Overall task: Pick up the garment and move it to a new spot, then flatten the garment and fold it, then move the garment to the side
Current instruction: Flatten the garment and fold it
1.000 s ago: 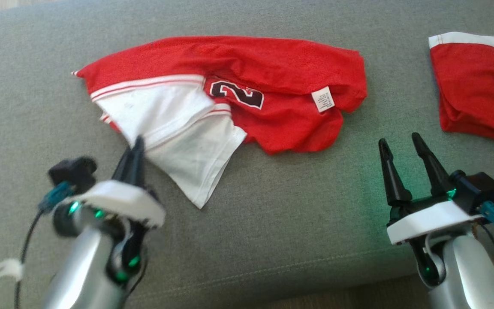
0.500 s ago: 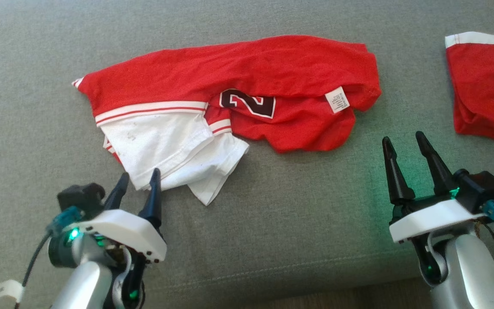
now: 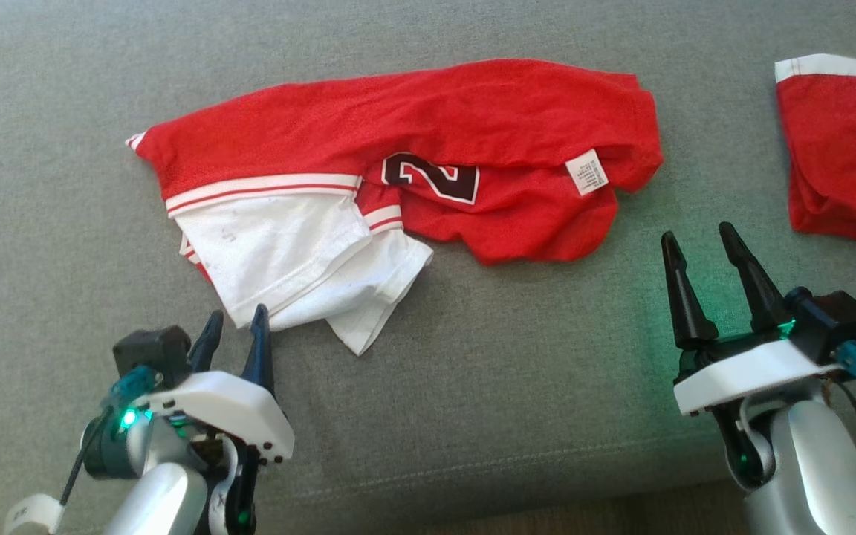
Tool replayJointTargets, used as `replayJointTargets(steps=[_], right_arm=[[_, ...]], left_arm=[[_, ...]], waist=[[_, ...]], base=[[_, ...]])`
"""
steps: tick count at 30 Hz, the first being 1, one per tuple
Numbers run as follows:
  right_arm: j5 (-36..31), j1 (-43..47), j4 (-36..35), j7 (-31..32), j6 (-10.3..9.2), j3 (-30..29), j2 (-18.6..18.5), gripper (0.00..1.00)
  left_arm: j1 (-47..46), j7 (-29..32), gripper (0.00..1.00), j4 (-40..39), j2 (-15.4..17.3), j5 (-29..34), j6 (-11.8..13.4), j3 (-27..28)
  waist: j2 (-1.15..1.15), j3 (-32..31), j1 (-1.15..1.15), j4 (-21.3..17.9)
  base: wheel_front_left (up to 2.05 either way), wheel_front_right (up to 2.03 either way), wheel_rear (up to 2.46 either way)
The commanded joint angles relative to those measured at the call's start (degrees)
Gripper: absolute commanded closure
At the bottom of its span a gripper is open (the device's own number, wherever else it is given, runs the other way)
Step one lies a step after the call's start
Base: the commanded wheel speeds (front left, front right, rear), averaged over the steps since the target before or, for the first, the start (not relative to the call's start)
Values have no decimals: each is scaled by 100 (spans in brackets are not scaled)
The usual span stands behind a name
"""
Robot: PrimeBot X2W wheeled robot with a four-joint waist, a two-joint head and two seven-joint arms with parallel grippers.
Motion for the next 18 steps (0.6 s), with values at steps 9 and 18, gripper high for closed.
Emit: replayJointTargets(steps=[9, 18], right_arm=[[-9, -88, -122, -37, -2, 177, -14, 0], [-31, -50, -120, -37, -2, 201, -14, 0]], left_arm=[[11, 148, 30, -167, 41, -131, 25, 205], [-9, 131, 53, -58, 16, -225, -18, 201]], waist=[[0, -80, 0, -15], [0, -131, 0, -26]], base=[[0, 0, 0], [0, 0, 0]])
